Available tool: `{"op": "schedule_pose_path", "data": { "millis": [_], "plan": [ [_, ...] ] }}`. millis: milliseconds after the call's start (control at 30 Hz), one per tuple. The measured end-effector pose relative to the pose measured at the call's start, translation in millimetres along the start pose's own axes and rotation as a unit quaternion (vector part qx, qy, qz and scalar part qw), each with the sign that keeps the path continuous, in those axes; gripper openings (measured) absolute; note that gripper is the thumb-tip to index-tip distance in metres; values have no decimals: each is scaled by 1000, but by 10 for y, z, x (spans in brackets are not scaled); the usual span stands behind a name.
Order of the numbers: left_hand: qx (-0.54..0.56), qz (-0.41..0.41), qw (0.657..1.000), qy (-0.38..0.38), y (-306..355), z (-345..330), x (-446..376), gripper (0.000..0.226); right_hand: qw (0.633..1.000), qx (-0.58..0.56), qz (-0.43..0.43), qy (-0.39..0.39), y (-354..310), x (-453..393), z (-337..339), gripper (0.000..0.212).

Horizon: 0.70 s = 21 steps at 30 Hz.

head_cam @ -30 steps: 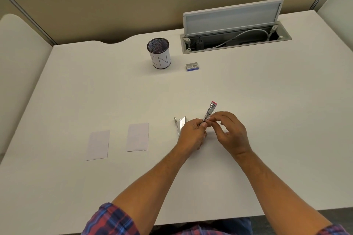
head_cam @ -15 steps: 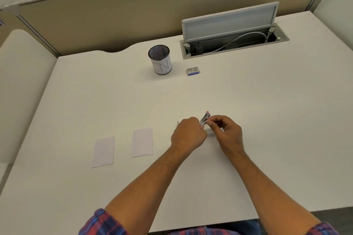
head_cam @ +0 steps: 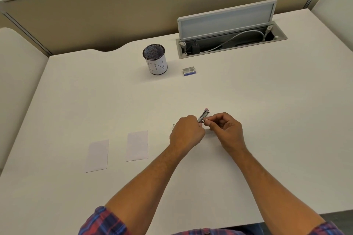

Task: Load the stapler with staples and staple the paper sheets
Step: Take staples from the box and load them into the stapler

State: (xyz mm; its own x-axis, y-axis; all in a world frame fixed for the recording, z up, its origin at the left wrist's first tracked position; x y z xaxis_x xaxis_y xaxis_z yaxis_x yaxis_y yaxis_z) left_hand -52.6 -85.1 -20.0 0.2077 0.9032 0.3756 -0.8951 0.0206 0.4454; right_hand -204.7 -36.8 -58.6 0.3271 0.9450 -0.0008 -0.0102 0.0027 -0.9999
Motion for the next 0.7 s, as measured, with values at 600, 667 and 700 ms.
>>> {"op": "schedule_pose_path", "data": {
  "millis": [600, 667, 700],
  "plan": [
    [45, 6, 999, -23, 75, -60, -199, 23, 933, 306, 186, 34, -234, -192, 47, 11],
    [50, 6, 998, -25, 77, -70, -207, 24, 930, 309, 196, 44, -256, -184, 69, 13],
    [51, 7, 998, -26, 73, -76, -211, 24, 929, 309, 199, 46, -269, -180, 74, 13]
  ]
}}
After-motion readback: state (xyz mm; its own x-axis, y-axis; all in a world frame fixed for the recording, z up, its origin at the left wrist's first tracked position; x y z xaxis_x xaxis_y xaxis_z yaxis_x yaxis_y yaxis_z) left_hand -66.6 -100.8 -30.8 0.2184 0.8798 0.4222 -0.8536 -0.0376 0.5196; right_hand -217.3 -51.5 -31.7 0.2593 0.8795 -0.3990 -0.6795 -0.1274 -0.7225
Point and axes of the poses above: each hand's wrist, its own x-axis away from the middle knuckle, its own z-axis out of the back of the hand, y = z × x, the point moved 9 cm from there along -x, towards the middle knuckle
